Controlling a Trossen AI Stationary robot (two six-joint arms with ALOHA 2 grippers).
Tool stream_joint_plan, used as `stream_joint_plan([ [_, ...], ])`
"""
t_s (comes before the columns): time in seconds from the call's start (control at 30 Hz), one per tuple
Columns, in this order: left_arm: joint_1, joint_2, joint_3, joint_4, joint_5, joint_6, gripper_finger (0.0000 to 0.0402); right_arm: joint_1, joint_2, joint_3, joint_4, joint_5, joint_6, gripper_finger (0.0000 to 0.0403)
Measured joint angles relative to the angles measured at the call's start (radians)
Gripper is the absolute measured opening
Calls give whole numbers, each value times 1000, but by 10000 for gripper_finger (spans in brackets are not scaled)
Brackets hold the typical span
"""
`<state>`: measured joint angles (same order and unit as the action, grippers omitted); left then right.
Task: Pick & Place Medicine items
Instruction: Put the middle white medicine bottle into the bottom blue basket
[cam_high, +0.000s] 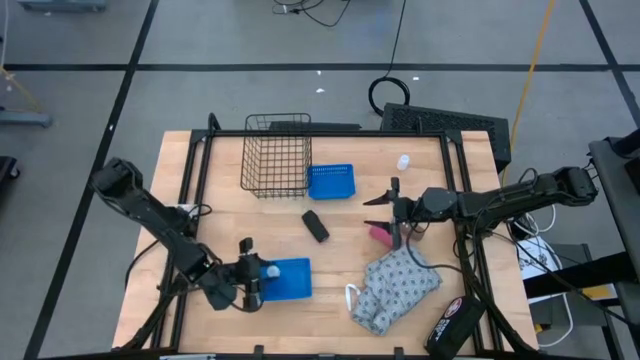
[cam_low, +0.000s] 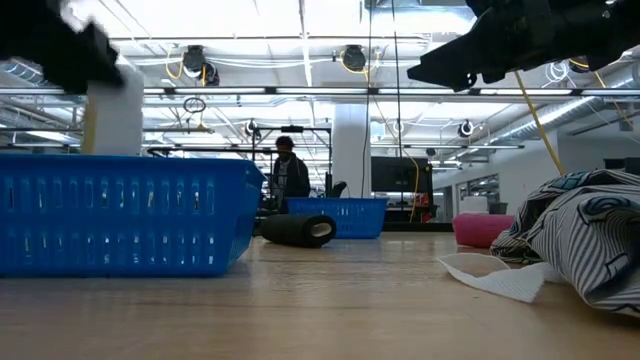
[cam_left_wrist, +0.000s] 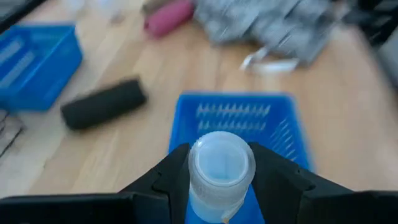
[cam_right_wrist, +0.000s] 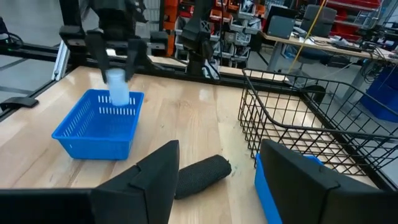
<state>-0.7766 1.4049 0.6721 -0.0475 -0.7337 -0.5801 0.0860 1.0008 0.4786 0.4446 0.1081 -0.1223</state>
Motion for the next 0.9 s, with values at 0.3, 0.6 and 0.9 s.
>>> stream_joint_plan([
  [0.3,1,18,-69,146,17,-41,138,0,0,0,0,0,1,210],
  [0.6,2,91,-102,164,8,-112,139,0,0,0,-2,0,-1,210],
  [0.9,8,178,-99,215,37,-136,140,0,0,0,-3,0,-3,210],
])
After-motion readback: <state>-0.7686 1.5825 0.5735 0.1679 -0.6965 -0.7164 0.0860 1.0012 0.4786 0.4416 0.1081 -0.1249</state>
